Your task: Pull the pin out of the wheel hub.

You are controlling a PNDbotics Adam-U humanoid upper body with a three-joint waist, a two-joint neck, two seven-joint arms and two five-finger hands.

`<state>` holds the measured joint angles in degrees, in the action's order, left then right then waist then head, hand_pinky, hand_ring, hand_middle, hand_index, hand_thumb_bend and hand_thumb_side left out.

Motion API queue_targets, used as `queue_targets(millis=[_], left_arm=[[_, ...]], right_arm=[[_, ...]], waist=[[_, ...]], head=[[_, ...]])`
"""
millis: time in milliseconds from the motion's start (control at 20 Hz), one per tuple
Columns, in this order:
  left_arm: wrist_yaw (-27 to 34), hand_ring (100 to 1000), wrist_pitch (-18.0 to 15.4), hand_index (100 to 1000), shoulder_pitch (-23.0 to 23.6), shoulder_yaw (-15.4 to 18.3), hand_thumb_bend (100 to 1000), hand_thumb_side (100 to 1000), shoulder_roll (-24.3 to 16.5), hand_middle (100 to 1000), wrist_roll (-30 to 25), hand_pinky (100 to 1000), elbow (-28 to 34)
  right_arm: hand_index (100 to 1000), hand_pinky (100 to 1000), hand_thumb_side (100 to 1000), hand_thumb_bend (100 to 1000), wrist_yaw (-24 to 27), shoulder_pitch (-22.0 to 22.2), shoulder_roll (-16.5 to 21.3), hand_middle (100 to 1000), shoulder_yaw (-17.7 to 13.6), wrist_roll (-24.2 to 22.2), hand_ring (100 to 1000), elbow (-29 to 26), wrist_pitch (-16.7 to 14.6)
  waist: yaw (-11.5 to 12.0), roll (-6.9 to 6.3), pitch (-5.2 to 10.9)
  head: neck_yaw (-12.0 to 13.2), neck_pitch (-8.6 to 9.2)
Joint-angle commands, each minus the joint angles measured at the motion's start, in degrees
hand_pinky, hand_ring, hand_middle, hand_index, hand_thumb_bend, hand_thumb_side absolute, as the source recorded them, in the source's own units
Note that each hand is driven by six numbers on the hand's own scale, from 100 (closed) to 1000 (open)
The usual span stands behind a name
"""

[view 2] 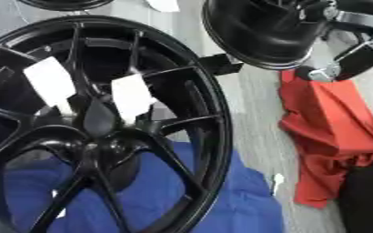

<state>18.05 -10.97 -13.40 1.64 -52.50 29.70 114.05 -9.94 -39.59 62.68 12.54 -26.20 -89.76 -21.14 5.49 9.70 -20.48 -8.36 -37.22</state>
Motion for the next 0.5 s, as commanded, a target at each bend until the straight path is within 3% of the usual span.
queue_targets(millis=[50,500], left_arm=[[0.9,626,0.5,801,-1.1,0.6,100,618,-2.1,638,0.0,721,0.5],[4.1,627,2.6,800,-2.8,1.2,100,621,-2.1,638,0.2,721,0.5]], right_arm=[[857,856,127,393,1.3,-3.3,-0.5,779,1.6,-1.7,782,1.6,1.4],[871,838,110,377,4.5,-13.1,-8.2,804,6.2,-9.3,785,6.4,0.8]], waist=[[0.1,-0.28,1.79],[1.7,0.15,3.55]], head=[[-0.8,-0.6],[-2.3,-1.18]])
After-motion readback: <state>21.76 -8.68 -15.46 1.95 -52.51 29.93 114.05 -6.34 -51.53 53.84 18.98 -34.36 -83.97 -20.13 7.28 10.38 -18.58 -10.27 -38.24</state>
